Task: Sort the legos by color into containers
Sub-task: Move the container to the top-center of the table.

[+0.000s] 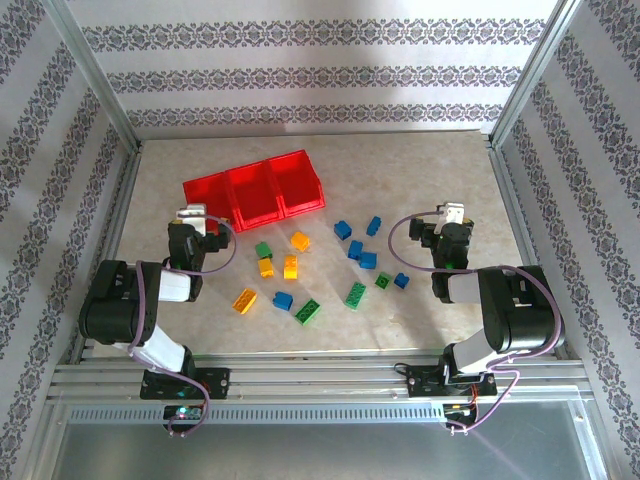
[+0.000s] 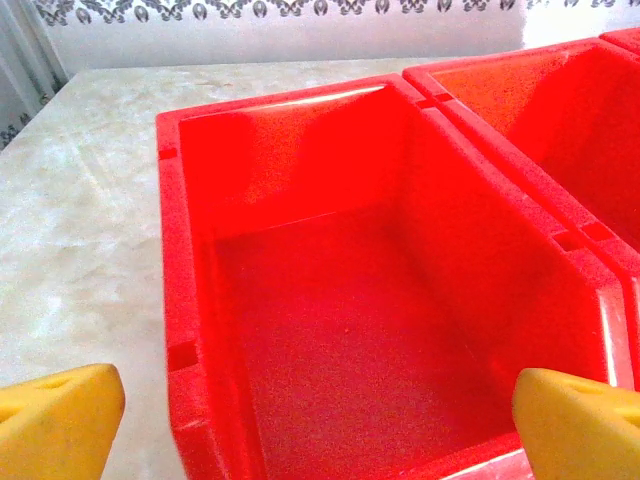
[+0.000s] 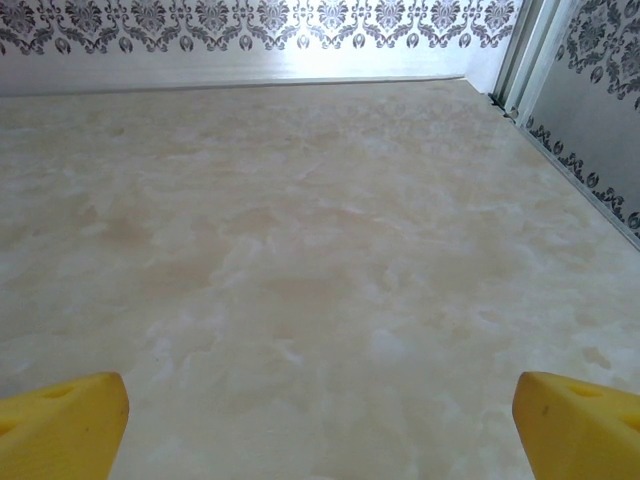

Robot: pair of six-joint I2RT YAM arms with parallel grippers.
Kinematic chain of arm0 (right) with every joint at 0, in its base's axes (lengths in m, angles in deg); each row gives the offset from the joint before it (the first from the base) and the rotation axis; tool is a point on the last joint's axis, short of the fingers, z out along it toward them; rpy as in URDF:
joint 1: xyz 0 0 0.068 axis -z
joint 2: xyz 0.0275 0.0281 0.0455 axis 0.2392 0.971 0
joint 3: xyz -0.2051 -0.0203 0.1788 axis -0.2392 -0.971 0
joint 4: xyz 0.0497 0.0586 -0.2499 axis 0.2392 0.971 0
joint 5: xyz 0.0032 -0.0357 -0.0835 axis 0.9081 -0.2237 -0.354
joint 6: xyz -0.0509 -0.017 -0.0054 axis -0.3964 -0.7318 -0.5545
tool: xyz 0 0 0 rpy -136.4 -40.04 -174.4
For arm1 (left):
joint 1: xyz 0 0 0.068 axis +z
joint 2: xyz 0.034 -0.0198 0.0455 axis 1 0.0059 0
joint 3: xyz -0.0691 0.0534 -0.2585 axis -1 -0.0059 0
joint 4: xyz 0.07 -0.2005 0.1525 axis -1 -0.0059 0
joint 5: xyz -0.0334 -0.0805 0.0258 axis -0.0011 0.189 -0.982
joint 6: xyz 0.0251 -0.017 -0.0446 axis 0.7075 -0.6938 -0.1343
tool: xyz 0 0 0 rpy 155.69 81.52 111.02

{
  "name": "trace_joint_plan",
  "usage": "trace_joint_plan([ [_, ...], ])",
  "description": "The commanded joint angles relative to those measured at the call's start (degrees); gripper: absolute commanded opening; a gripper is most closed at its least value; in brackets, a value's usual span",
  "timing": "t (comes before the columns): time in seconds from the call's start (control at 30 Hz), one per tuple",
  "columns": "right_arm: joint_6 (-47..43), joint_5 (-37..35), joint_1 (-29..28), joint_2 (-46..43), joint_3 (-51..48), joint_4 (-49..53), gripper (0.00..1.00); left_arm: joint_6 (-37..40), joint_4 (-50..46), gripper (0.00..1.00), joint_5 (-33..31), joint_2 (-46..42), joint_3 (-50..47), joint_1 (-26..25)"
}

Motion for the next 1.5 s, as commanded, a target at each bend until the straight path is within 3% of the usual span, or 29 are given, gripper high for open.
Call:
trace_joint_plan([
  [0.0,0.4,-1.3,-0.5,-2.4,-0.1,-0.3,0.98,-1.3,-2.8,1.0,-2.0,-3.5,0.0,-0.2],
  [0.2,0.4,-3.4,-0.7,-5.5,0.2,2.7,0.98,-2.3,-9.2,1.0,-5.1,-10.2,0.4,-0.2],
  [0.43,1.1,-7.6,-1.5,-15.3,1.9,16.6,0.98,-11.3,-29.3,1.0,-8.8,-18.6,7.7,-0.3],
  [0.6,4.1,-9.6,-3.1,-21.4,3.6,27.1,0.98,-16.9,-36.1,1.0,-7.9,-18.6,13.9,-2.8],
  [0.77,7.6,-11.0,-5.1,-24.6,8.7,41.8,0.98,-20.1,-43.6,1.0,-9.4,-11.5,22.5,-6.6],
  [1.03,12.3,-15.3,-10.0,-25.9,14.6,56.5,0.98,-23.0,-51.8,1.0,-12.3,3.0,35.5,-12.5],
  [1.37,18.4,-15.5,-13.9,-24.8,18.8,67.0,0.98,-23.1,-58.1,1.0,-13.7,14.4,46.0,-12.7],
  [1.47,20.0,-15.1,-14.2,-24.2,18.6,67.6,0.98,-22.3,-58.5,0.91,-11.5,17.0,48.0,-12.7],
])
